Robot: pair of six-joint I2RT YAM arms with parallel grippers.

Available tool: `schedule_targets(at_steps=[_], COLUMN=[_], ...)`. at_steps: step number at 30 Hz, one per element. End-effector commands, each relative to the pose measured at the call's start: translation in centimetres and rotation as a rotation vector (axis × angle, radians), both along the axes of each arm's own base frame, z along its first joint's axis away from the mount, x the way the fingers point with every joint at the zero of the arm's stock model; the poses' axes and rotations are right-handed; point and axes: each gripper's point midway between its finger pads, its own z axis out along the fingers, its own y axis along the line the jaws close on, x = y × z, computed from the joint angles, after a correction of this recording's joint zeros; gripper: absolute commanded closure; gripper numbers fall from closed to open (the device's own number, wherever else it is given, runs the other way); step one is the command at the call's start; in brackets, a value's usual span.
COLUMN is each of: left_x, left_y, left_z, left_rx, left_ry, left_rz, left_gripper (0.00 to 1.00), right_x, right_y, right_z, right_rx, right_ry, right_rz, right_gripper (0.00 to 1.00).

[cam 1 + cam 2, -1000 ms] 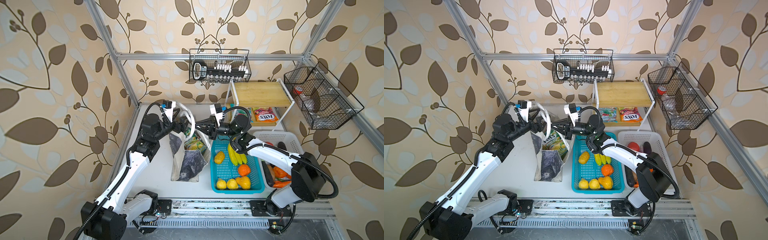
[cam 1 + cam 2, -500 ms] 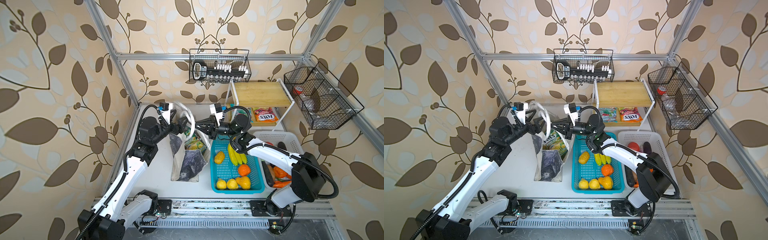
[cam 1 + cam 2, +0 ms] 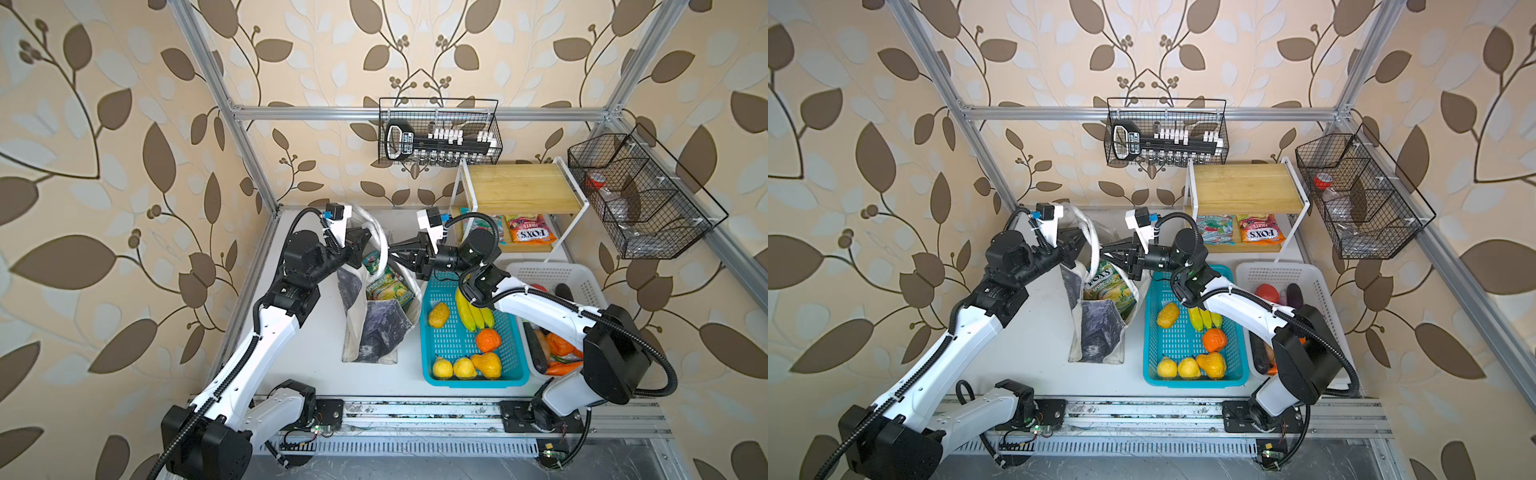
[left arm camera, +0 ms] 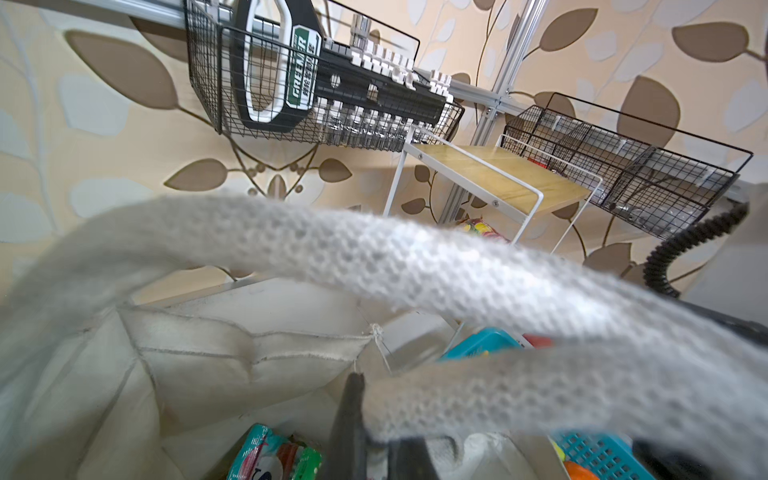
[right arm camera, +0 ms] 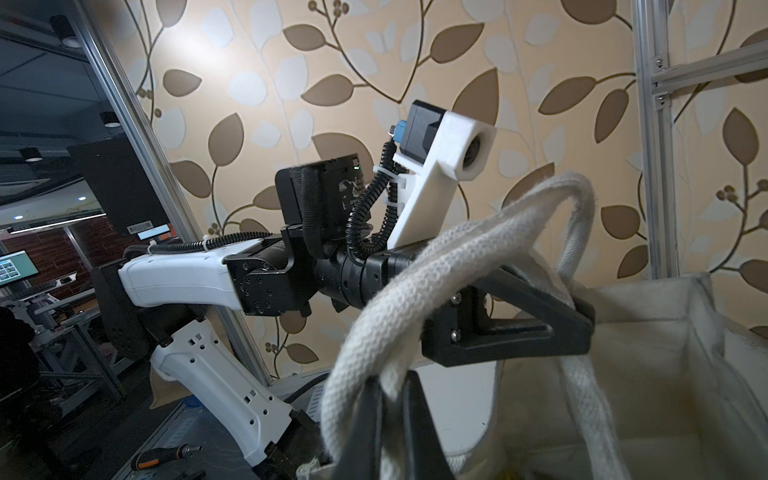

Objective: Place the food into the grocery bag and tie it

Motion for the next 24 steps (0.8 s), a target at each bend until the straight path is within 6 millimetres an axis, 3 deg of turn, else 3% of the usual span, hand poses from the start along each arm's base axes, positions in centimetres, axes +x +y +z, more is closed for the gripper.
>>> schedule_targets(at_steps=[1,4,6,9,10,11,16,20,24], left_x=[0.2,0.6,0.7,0.3,0.0,-0.3,-1.7,-2.0,-2.2], left_y=[-0.6,-0.5,-0.6,-0.5,-0.2,0.2,1.0,1.0,1.0], left_z=[3.2,3.4,3.6,3.7,3.9,4.1,4.9,5.3,5.7], left_rx=[-0.029,-0.035,-0.043,-0.049,-0.053,-0.062,-0.074,-0.084,-0.089], left_ry=[-0.086,-0.095,-0.103,-0.112,-0.118,-0.128,-0.138,-0.129,-0.124], left_rz=[-0.031,-0.022,-0.023,-0.025,-0.014,0.009,0.033,0.028,0.03], left_gripper=[0.95,0.89,0.98,1.0,1.0,1.0,1.0,1.0,1.0], right_x=[-0.9,-1.0,-0.9,-0.7,-0.5,0.1,2.6,3.9,5.9], right_y=[0.1,0.2,0.2,0.1,0.0,-0.4,-1.5,-1.6,-3.8], right_z=[2.8,2.8,2.7,2.4,2.3,2.1,1.2,-0.4,-1.4], right_rx=[0.05,0.051,0.049,0.043,0.037,0.029,-0.03,-0.134,-0.18], right_ry=[-0.086,-0.086,-0.084,-0.077,-0.07,-0.06,0.0,-0.01,-0.003], right_rz=[0.024,0.029,0.027,0.025,0.022,0.008,-0.048,-0.115,-0.199], right_gripper=[1.0,1.0,1.0,1.0,0.96,0.84,0.57,0.46,0.38])
